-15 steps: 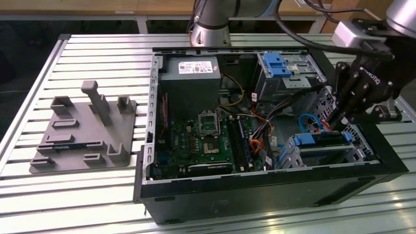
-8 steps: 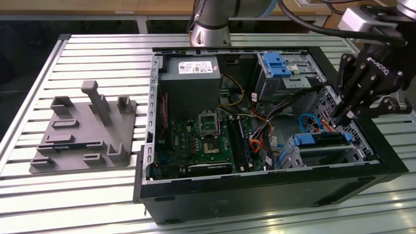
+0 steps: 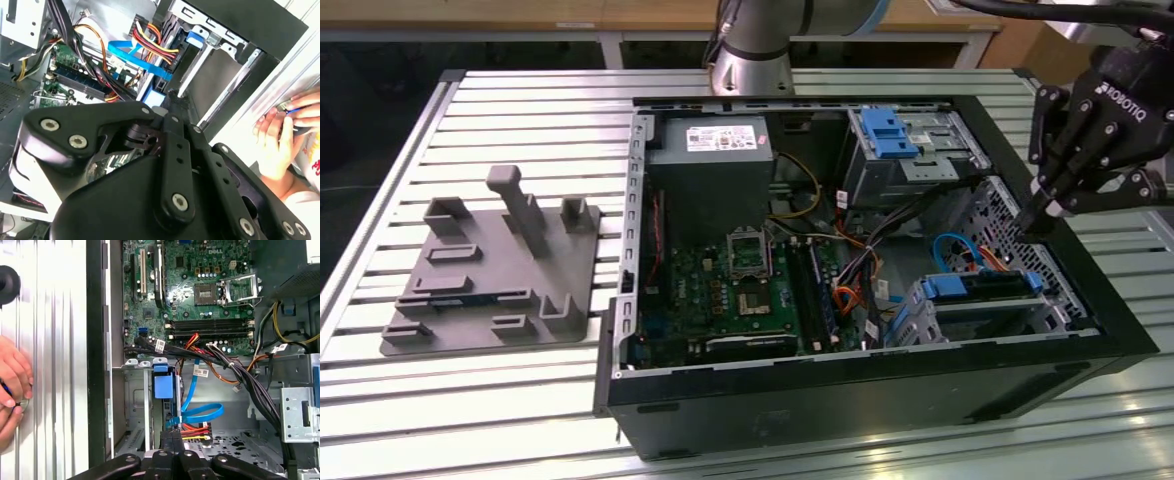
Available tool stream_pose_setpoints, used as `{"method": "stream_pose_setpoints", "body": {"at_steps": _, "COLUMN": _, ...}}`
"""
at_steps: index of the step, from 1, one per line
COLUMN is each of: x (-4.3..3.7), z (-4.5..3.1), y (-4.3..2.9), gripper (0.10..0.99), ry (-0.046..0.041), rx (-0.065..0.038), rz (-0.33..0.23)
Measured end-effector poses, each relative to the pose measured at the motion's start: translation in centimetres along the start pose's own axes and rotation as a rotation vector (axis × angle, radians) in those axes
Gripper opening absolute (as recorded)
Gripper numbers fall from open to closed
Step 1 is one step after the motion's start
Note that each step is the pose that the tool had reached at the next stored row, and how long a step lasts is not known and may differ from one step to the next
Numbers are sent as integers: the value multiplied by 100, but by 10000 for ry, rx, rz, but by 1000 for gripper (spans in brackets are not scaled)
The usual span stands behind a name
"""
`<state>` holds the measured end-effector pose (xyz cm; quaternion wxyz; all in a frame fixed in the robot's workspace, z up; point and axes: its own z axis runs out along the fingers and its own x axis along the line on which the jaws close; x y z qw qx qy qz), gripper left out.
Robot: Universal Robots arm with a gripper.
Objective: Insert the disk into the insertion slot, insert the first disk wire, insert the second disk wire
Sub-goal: 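Insert the second disk wire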
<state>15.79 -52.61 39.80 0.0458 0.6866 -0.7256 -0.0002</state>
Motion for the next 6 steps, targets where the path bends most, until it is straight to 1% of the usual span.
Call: {"method": "stream_pose_setpoints", "body": {"at_steps": 6, "x": 0, "z": -1, "y": 0, "gripper": 102, "ry": 18, "rx": 1, "rz": 1}}
